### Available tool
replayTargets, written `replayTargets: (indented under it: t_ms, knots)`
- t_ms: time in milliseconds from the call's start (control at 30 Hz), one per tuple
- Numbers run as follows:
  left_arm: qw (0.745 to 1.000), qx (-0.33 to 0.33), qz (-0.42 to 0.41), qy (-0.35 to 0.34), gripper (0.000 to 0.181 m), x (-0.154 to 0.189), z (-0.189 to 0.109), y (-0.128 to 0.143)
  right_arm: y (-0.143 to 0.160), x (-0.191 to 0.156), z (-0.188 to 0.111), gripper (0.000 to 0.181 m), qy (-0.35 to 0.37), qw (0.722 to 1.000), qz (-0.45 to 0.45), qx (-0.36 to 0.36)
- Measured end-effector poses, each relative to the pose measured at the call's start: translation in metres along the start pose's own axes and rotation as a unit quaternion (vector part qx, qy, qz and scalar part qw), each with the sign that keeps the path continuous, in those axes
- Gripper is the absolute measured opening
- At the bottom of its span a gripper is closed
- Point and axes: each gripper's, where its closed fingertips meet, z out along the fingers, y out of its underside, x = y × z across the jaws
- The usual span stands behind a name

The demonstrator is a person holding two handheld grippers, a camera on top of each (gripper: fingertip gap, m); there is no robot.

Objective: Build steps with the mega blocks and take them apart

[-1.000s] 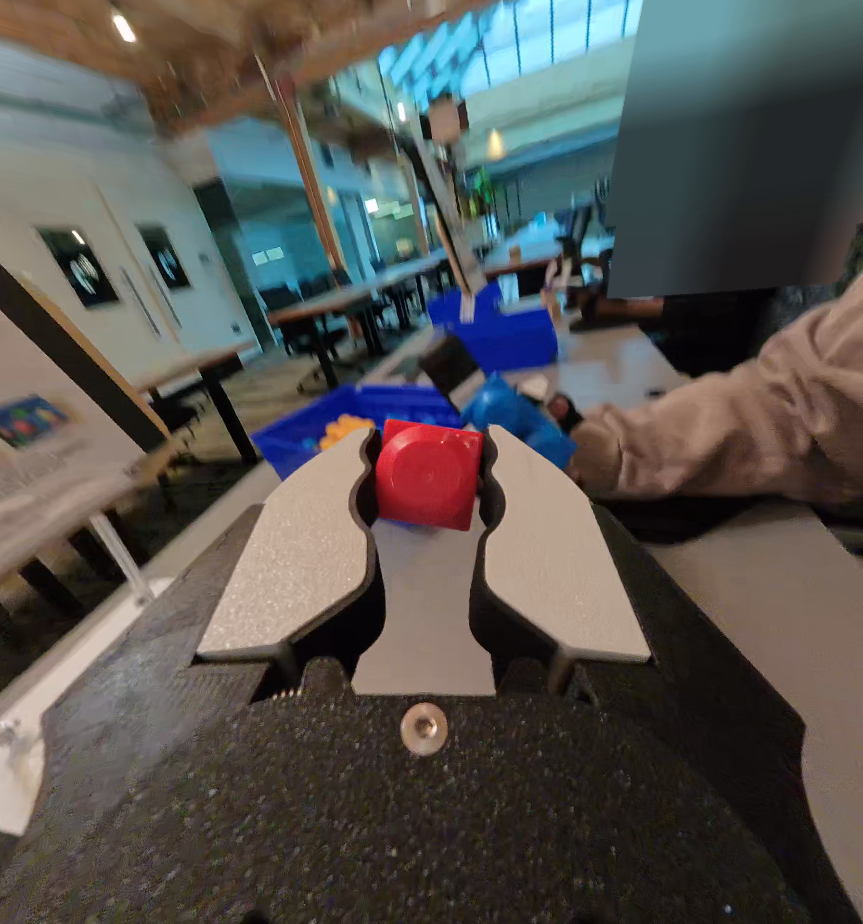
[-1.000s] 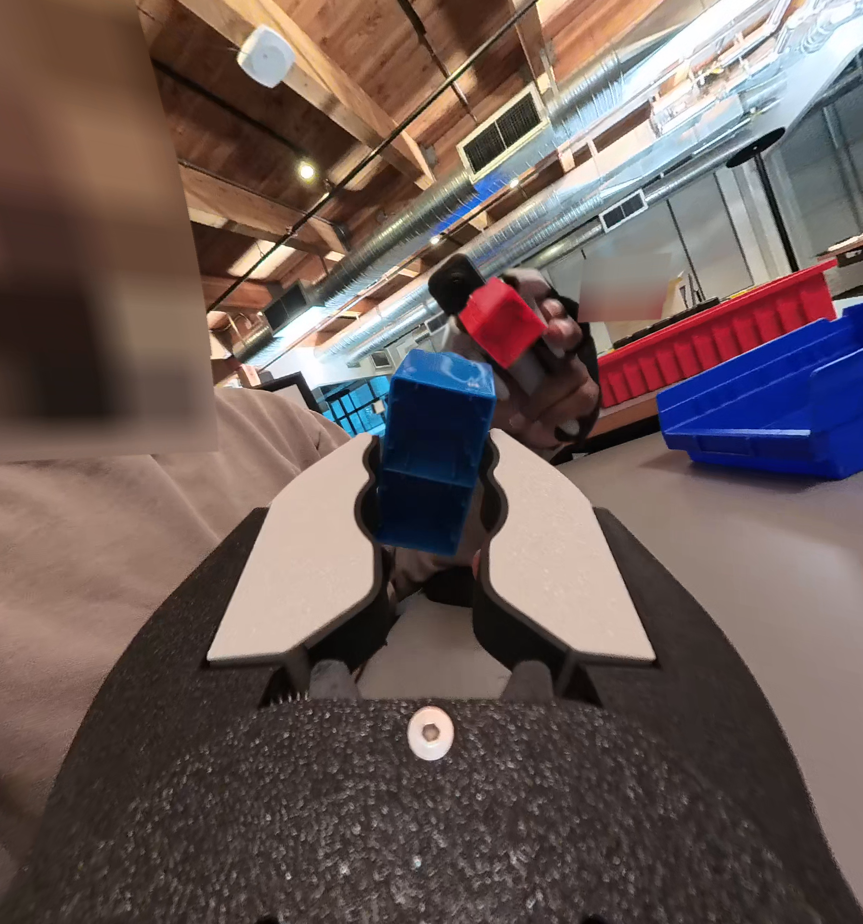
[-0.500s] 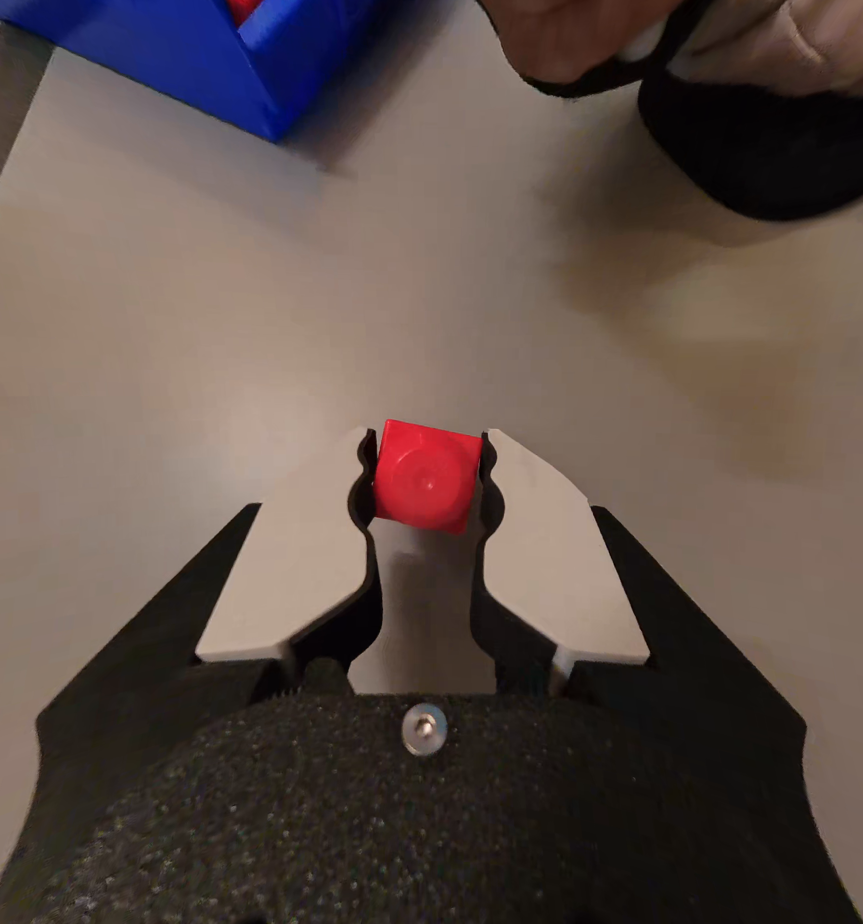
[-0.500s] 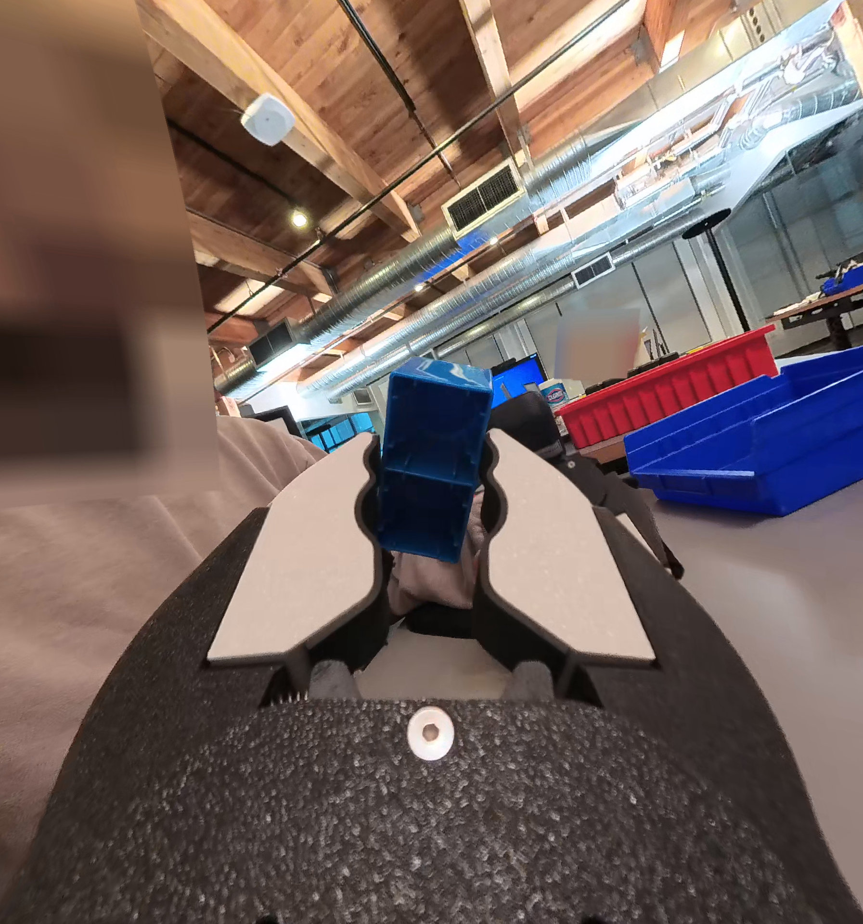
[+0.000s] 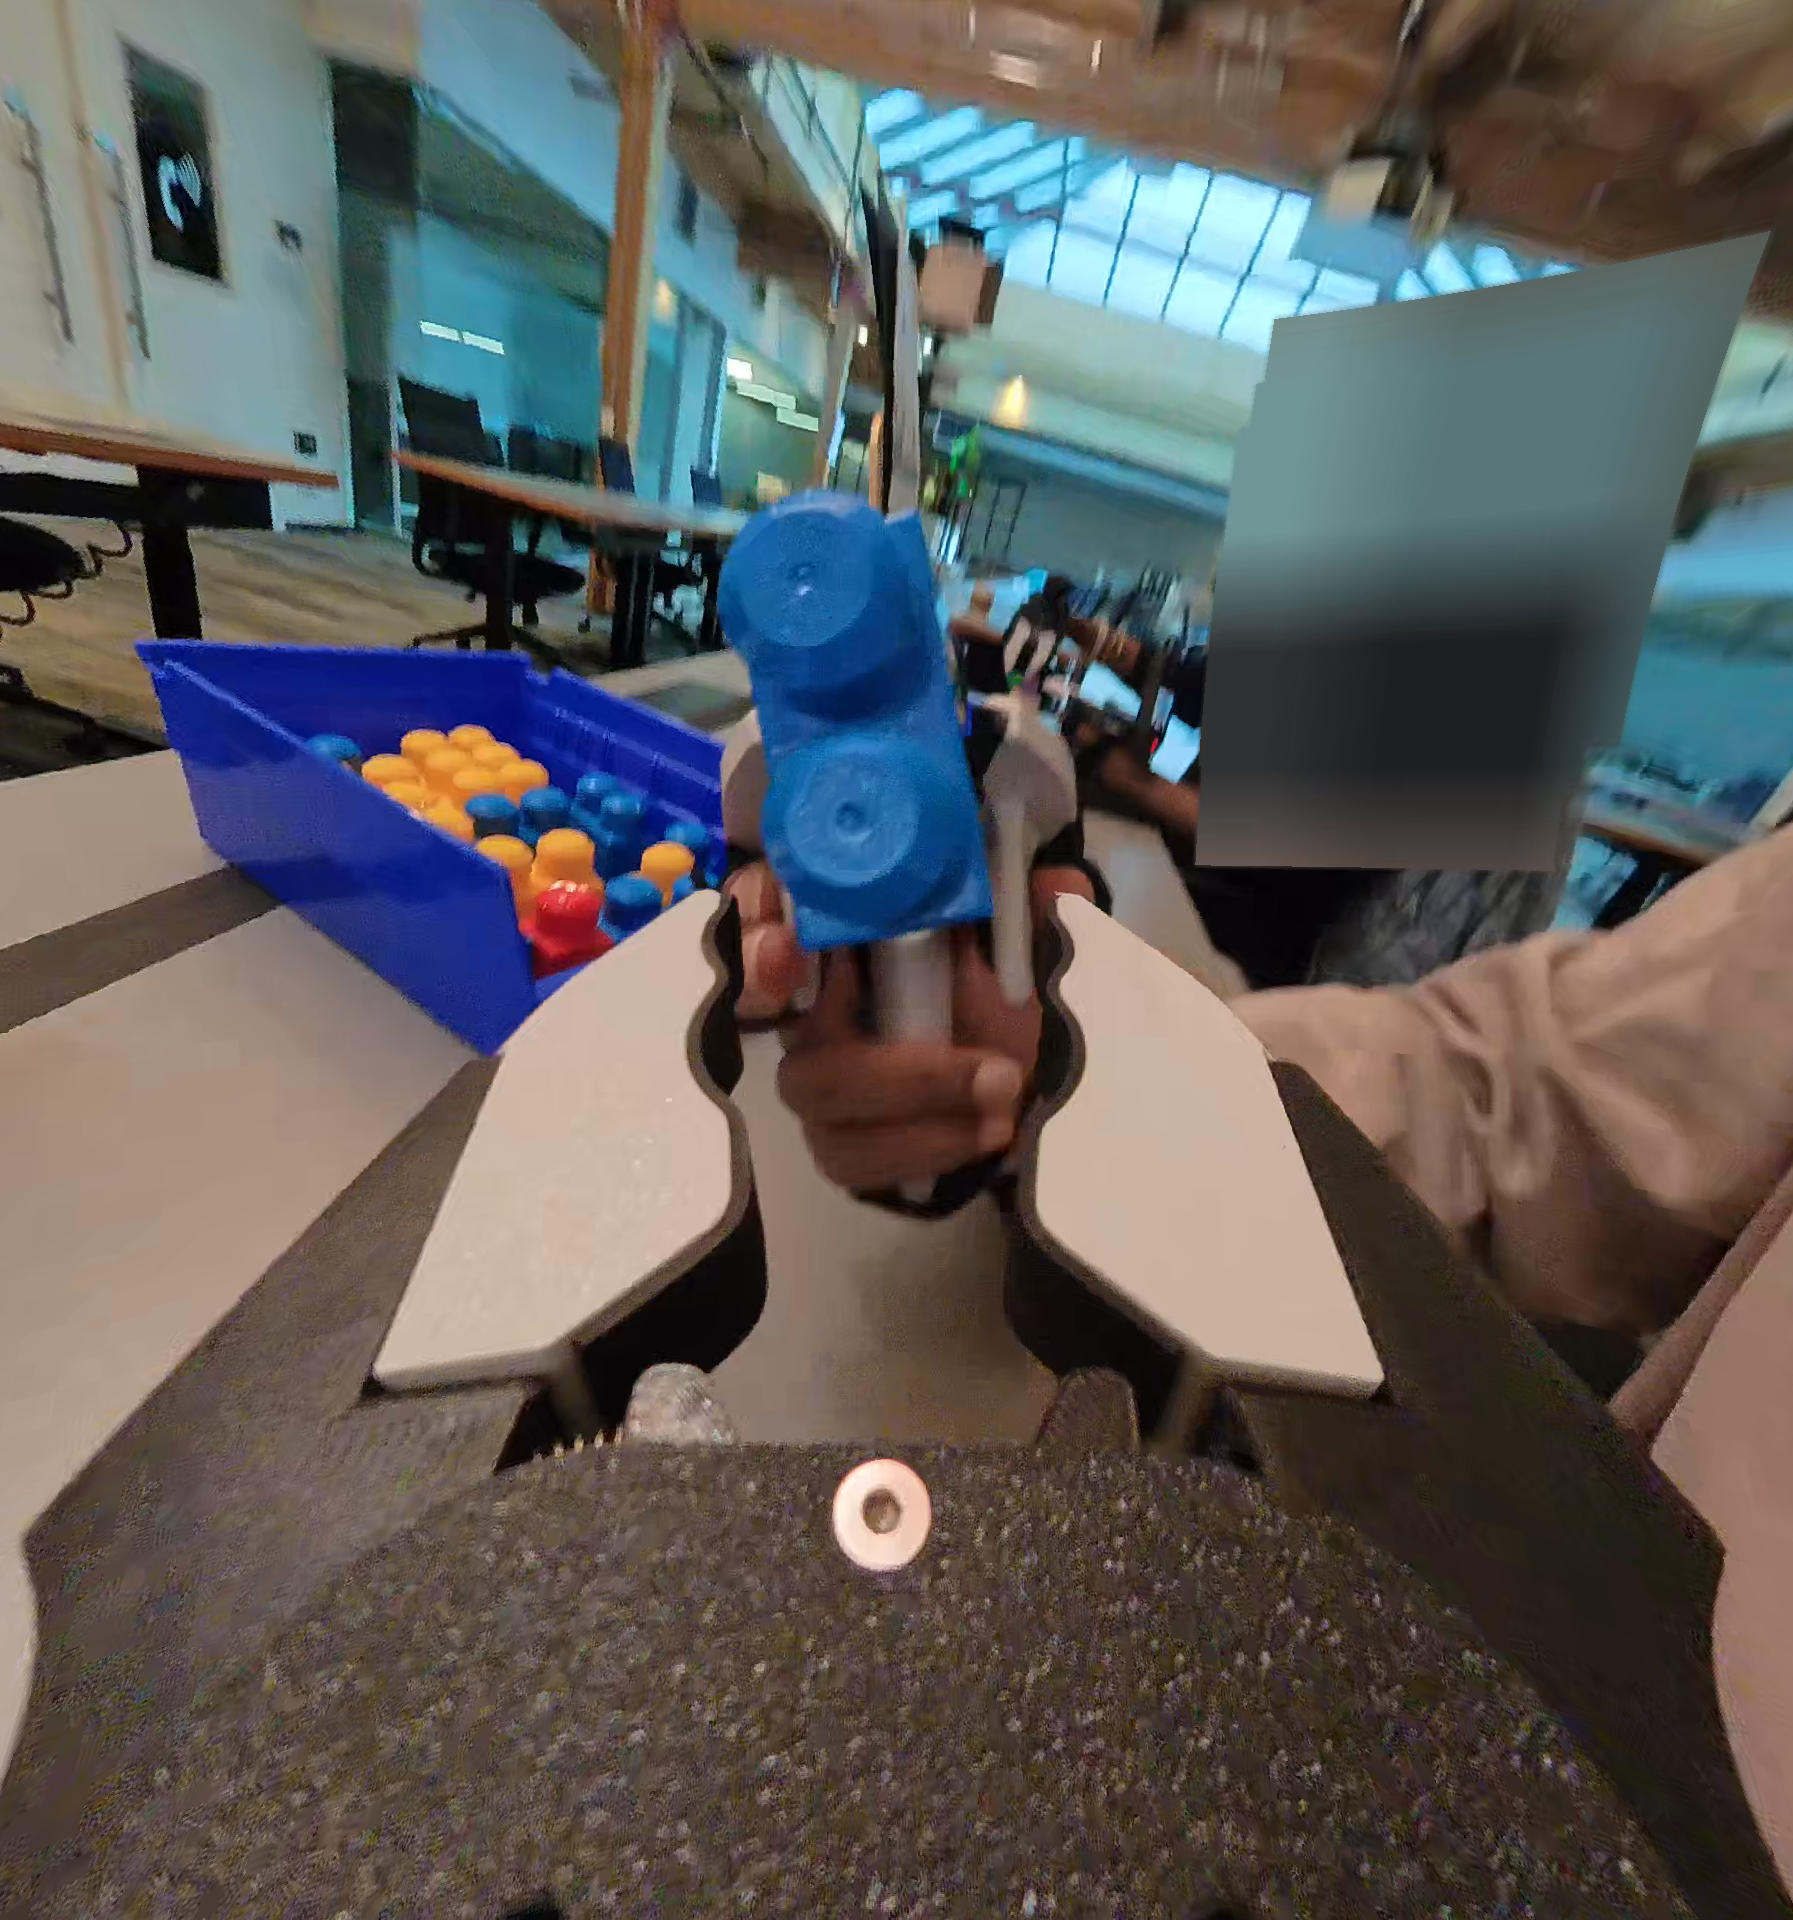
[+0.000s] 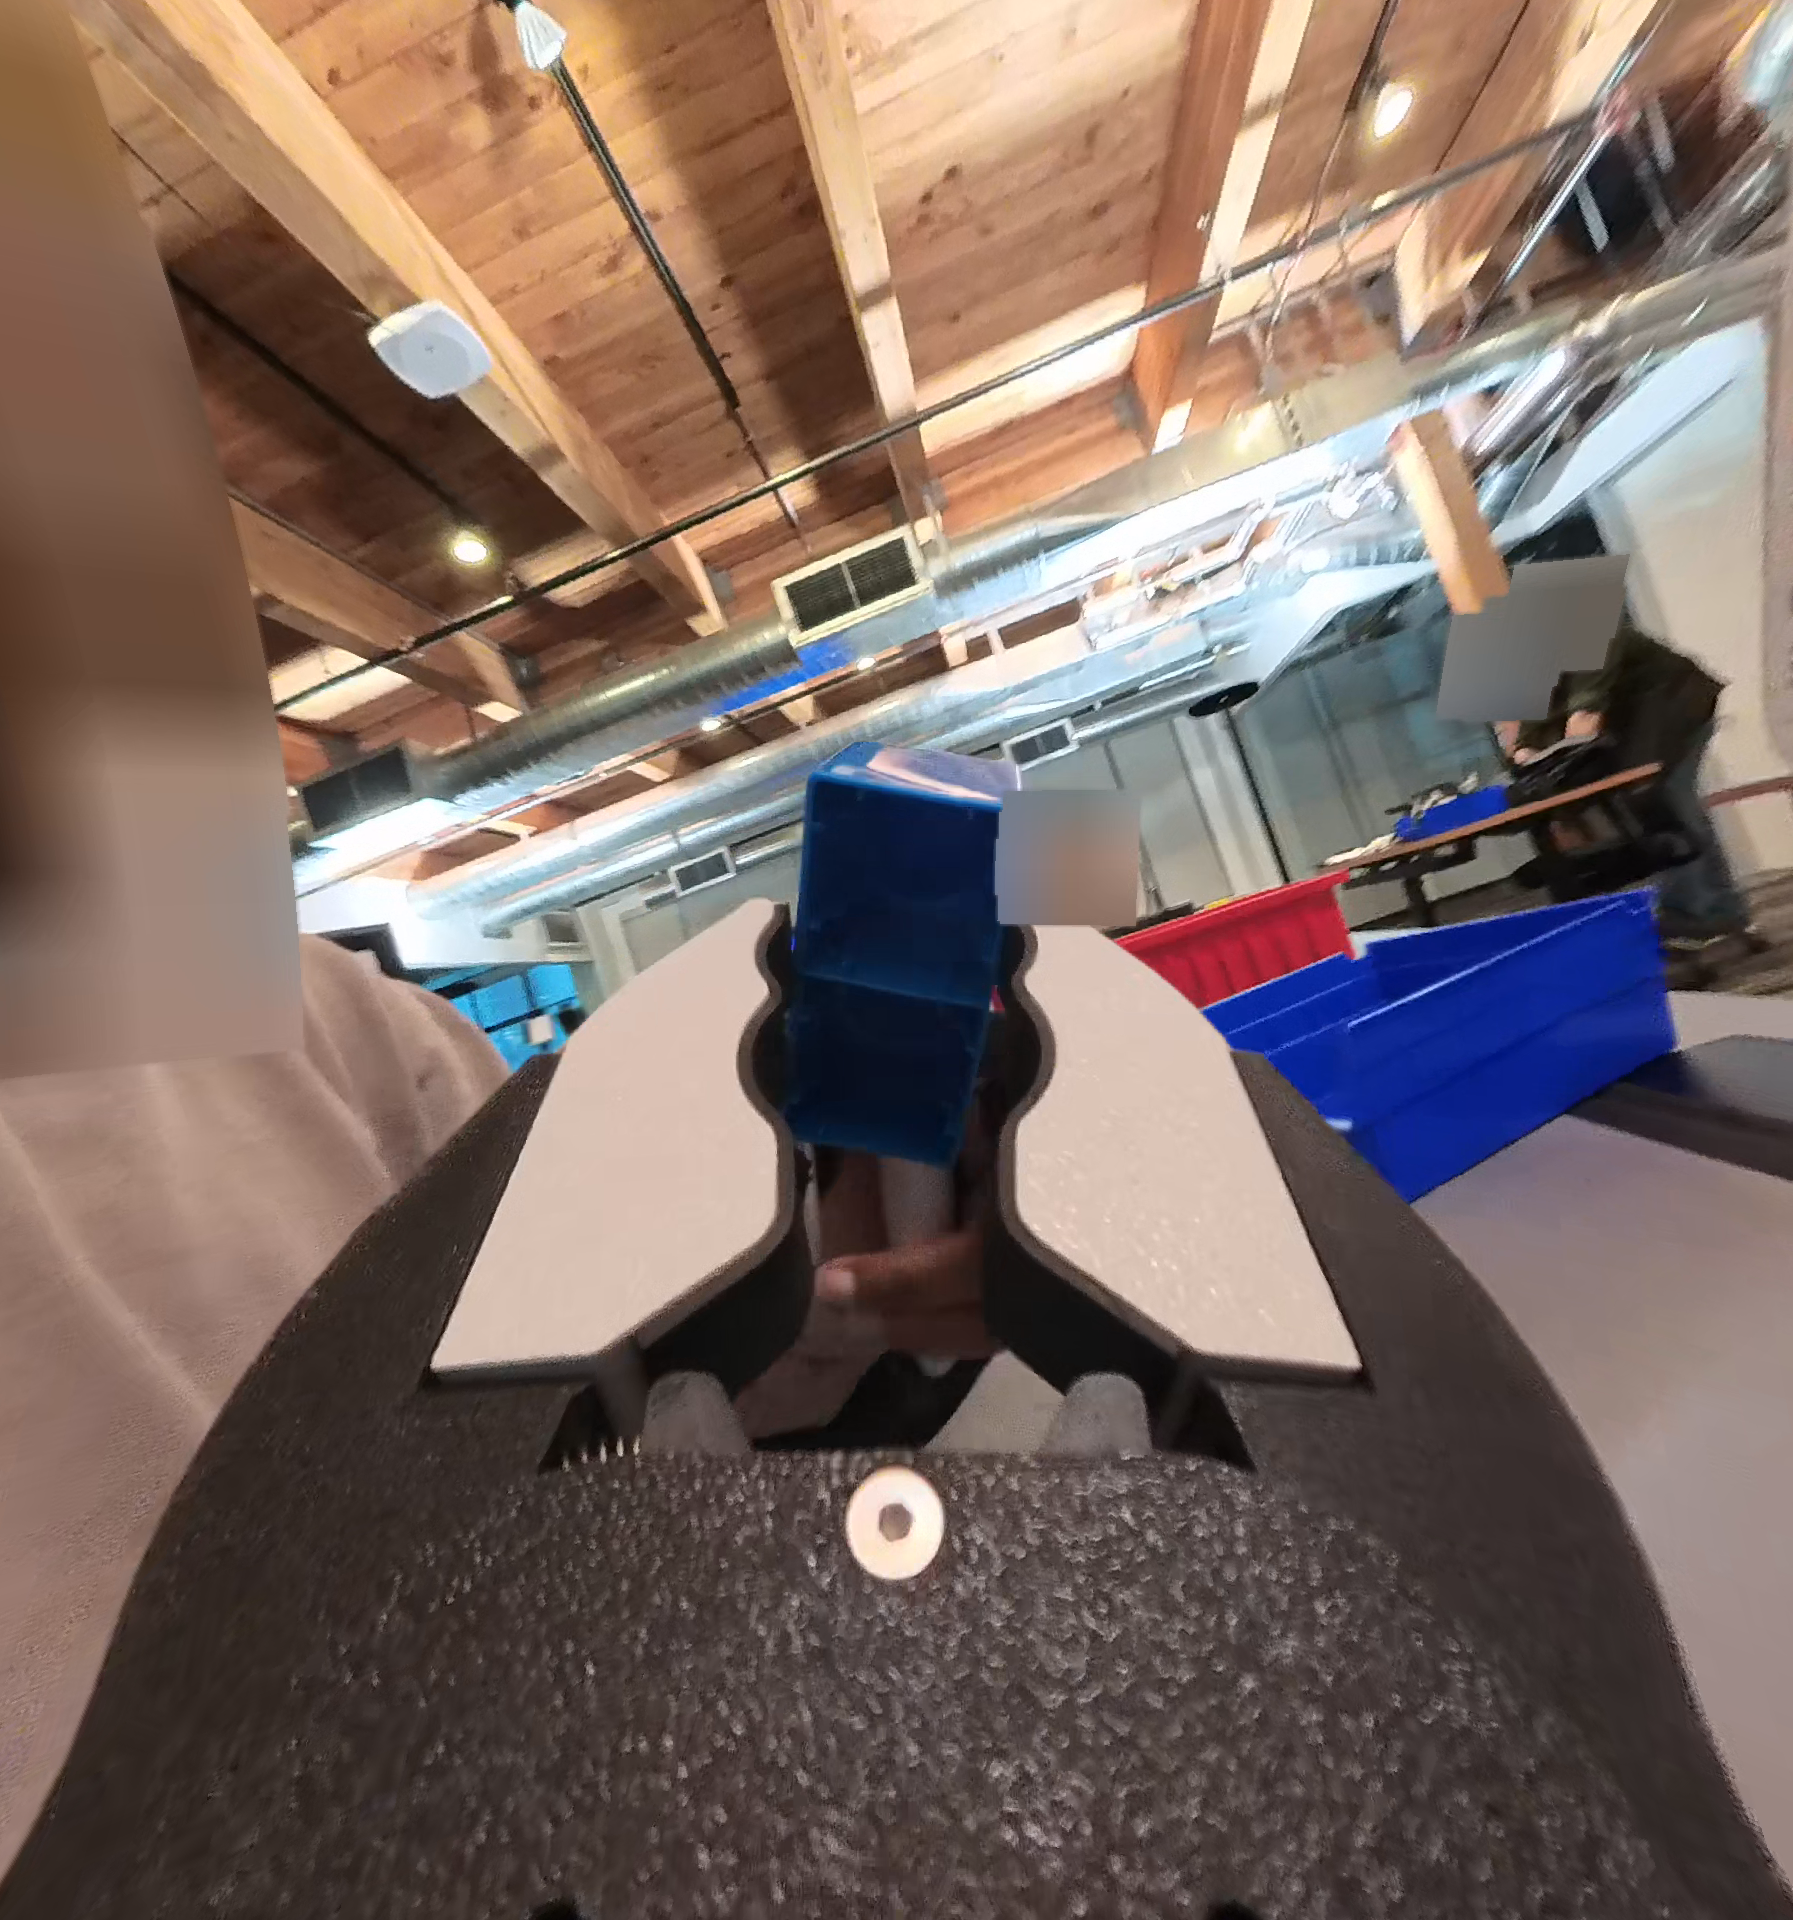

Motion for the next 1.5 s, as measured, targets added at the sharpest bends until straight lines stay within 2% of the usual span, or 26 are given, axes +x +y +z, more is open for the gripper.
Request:
replayTargets:
  t_ms: [100,167,233,300,367,433,633,700,767,833,967,1100,1233,1367,1500]
  knots:
    - [0.998,0.048,-0.038,-0.001,0.047,0.002,0.001,-0.013,0.0,0.002,0.004,0.037,0.024,0.999,-0.03,0.012]
    - [0.998,0.058,-0.03,-0.022,0.035,-0.005,-0.004,-0.017,0.004,0.003,0.005,0.037,0.032,0.998,-0.049,-0.002]
    - [0.999,0.03,-0.002,-0.025,0.035,-0.007,-0.008,-0.014,0.01,0.005,0.005,0.036,0.036,0.997,-0.062,-0.027]
    - [0.999,-0.006,0.043,-0.025,0.035,-0.008,-0.014,-0.011,0.022,0.007,0.003,0.037,0.038,0.992,-0.082,-0.085]
    - [0.993,-0.064,0.096,-0.026,0.036,-0.009,-0.021,-0.004,0.042,0.012,-0.005,0.037,0.048,0.973,-0.115,-0.196]
    - [0.978,-0.133,0.156,-0.041,0.036,-0.015,-0.029,0.008,0.057,0.02,-0.019,0.039,0.071,0.938,-0.159,-0.299]
    - [0.911,-0.316,0.258,-0.058,0.036,-0.028,-0.045,0.061,0.073,0.024,-0.035,0.047,0.105,0.871,-0.239,-0.417]
    - [0.897,-0.345,0.271,-0.054,0.035,-0.029,-0.045,0.075,0.086,0.026,-0.038,0.044,0.106,0.847,-0.254,-0.455]
    - [0.885,-0.365,0.283,-0.058,0.035,-0.031,-0.045,0.084,0.096,0.03,-0.042,0.03,0.111,0.826,-0.266,-0.484]
    - [0.877,-0.377,0.29,-0.062,0.035,-0.034,-0.046,0.089,0.102,0.032,-0.045,0.028,0.113,0.813,-0.273,-0.501]
    - [0.894,-0.334,0.289,-0.069,0.036,-0.037,-0.041,0.08,0.097,0.034,-0.045,0.028,0.124,0.807,-0.284,-0.503]
    - [0.934,-0.201,0.272,-0.111,0.038,-0.047,-0.03,0.05,0.062,0.035,-0.042,0.028,0.151,0.828,-0.291,-0.455]
    - [0.944,-0.105,0.254,-0.181,0.03,-0.068,-0.033,0.029,-0.021,0.05,-0.046,0.028,0.248,0.822,-0.348,-0.376]
    - [0.952,-0.052,0.214,-0.214,0.026,-0.081,-0.04,0.019,-0.117,0.076,-0.076,0.028,0.39,0.784,-0.361,-0.32]
    - [0.948,-0.009,0.192,-0.252,0.011,-0.093,-0.051,0.01,-0.195,0.112,-0.126,0.028,0.522,0.721,-0.346,-0.298]
